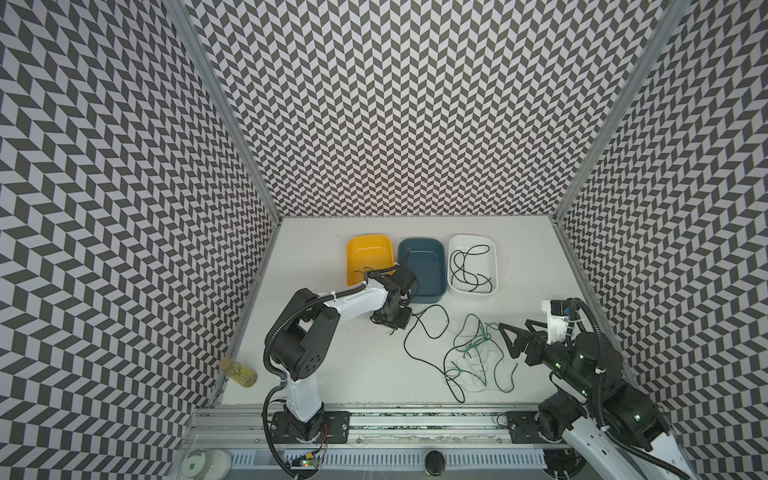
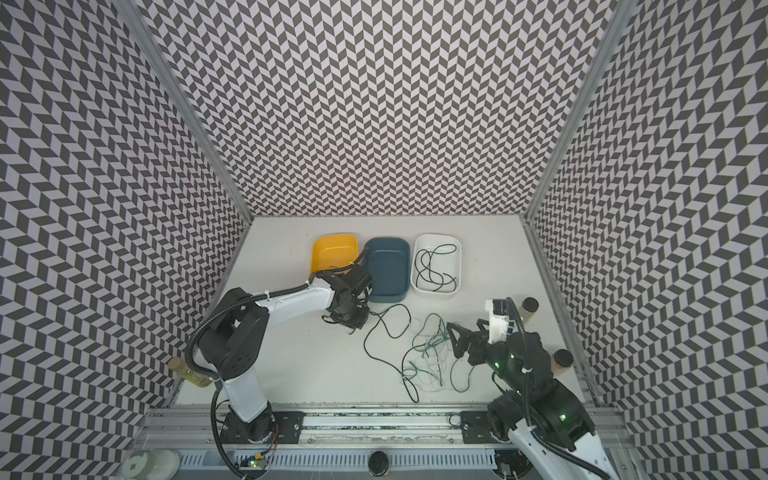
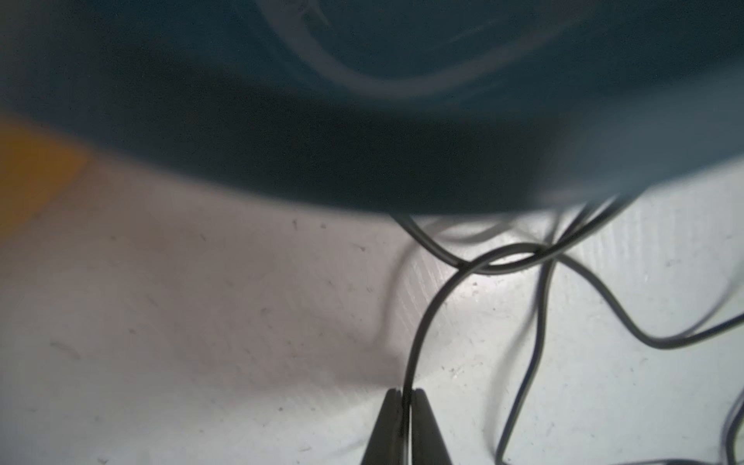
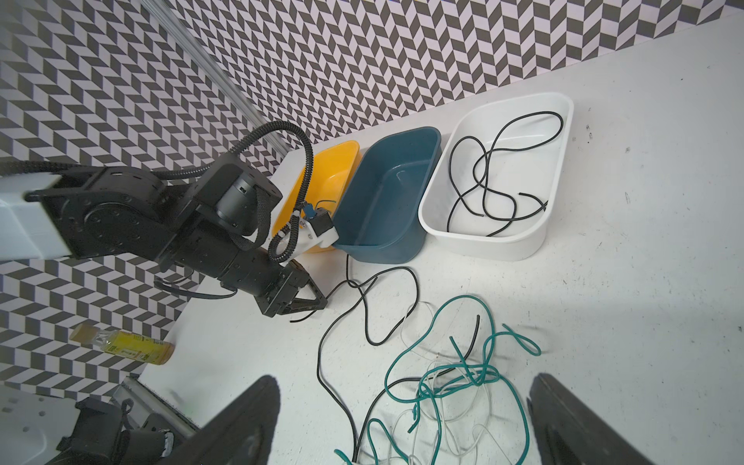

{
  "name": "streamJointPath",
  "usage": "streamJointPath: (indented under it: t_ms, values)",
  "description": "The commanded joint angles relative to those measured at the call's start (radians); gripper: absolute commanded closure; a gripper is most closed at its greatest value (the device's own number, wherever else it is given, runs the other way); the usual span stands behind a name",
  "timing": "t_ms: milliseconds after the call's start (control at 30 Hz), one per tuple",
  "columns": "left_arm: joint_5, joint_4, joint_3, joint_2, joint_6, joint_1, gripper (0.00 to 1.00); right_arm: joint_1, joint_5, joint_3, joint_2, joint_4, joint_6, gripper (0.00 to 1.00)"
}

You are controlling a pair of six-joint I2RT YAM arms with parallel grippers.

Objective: Untangle the cables

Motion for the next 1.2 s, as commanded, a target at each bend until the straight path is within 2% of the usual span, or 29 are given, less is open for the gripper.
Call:
streamJointPath:
  t_ms: [0, 100, 500, 867, 1100, 1167]
  values:
    - [-0.018, -0.033, 0.023, 0.005, 0.004, 0.001, 0.94, -0.001, -0.001, -0.005, -0.019, 0.041, -0.003, 0.03]
    - [-0.021, -0.044, 0.022, -0.016, 0.008, 0.003, 1.0, -0.001, 0.0, -0.006, -0.019, 0.038, -0.005, 0.03]
    - [-0.04, -0.143, 0.034, -0.278, 0.026, -0.076, 1.0, -0.001, -0.007, -0.007, -0.016, 0.042, -0.004, 0.03]
    - [-0.004, -0.347, 0.229, -0.439, 0.034, -0.097, 1.0, -0.001, -0.011, -0.01, -0.016, 0.044, -0.003, 0.03]
    - [0.062, -0.371, 0.291, -0.51, 0.053, -0.124, 1.0, -0.002, -0.06, -0.012, 0.012, 0.063, -0.009, 0.03]
    - [0.034, -0.377, 0.314, -0.54, 0.044, -0.131, 1.0, -0.001, -0.077, -0.012, 0.031, 0.068, -0.009, 0.03]
